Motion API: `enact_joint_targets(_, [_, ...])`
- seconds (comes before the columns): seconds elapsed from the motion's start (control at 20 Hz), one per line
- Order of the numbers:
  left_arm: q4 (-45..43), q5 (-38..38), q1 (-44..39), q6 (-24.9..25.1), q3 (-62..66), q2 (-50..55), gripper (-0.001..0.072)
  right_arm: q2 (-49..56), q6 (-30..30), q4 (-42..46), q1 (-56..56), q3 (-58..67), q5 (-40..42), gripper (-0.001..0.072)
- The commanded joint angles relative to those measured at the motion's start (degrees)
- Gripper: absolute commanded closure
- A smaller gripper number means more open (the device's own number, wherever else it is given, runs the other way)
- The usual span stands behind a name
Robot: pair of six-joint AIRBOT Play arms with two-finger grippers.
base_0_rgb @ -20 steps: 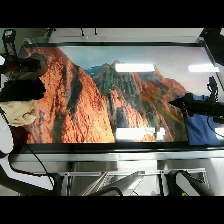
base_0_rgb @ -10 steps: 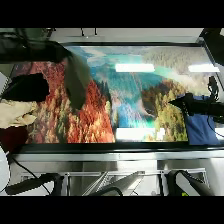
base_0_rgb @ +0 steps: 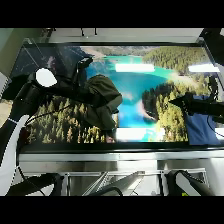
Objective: Fold the shirts.
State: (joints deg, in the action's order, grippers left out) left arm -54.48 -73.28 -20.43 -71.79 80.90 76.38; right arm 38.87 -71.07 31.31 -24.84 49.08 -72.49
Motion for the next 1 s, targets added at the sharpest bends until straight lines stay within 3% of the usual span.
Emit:
enact_joint_targets(0.0, [0.02,-1.97,3.48,-1.79,0.76,-0.07,0.0000,0.15,2.01,-0.48,0.04,-0.02,-2.62,0.0670])
enact_joint_targets(0.1, [0.00,-4.11,7.61,-1.79,-0.48,-0.07,0.0000,0.42,2.38,-0.28,0.26,-0.07,-2.82,0.0319])
enact_joint_targets(0.25, [0.07,-3.54,13.73,-1.73,-9.77,-0.07,0.0000,1.95,4.11,0.20,5.92,-2.69,-0.59,0.0327])
enact_joint_targets(0.45, [0.72,6.82,16.81,2.80,-23.32,1.68,0.0000,8.76,5.33,2.34,20.15,-7.52,11.15,0.0311])
enact_joint_targets(0.5, [1.09,8.76,16.63,3.58,-24.94,3.02,0.0000,11.80,5.33,2.34,23.54,-7.52,13.55,0.0225])
enact_joint_targets(0.55, [2.51,9.66,16.17,4.50,-25.86,4.59,0.0001,14.64,5.44,2.58,26.34,-7.52,15.78,0.0194])
enact_joint_targets(0.7, [3.54,8.35,14.80,5.60,-23.50,11.06,0.0001,22.27,7.96,2.78,28.92,-7.21,20.26,0.0199])
enact_joint_targets(0.8, [3.61,7.56,13.92,5.57,-20.22,14.53,0.0001,24.81,7.96,3.15,27.63,-6.67,20.15,0.0255])
enact_joint_targets(0.85, [3.56,7.08,13.16,5.55,-18.43,16.09,0.0022,25.44,8.24,3.21,27.50,-6.67,20.17,0.0254])
enact_joint_targets(0.9, [3.56,6.75,12.70,5.40,-17.07,17.33,0.0136,25.81,8.79,3.21,27.52,-6.67,20.13,0.0253])
enact_joint_targets(0.95, [3.54,6.80,11.96,5.22,-16.20,18.23,0.0178,26.05,8.98,3.41,27.56,-6.67,20.13,0.0253])
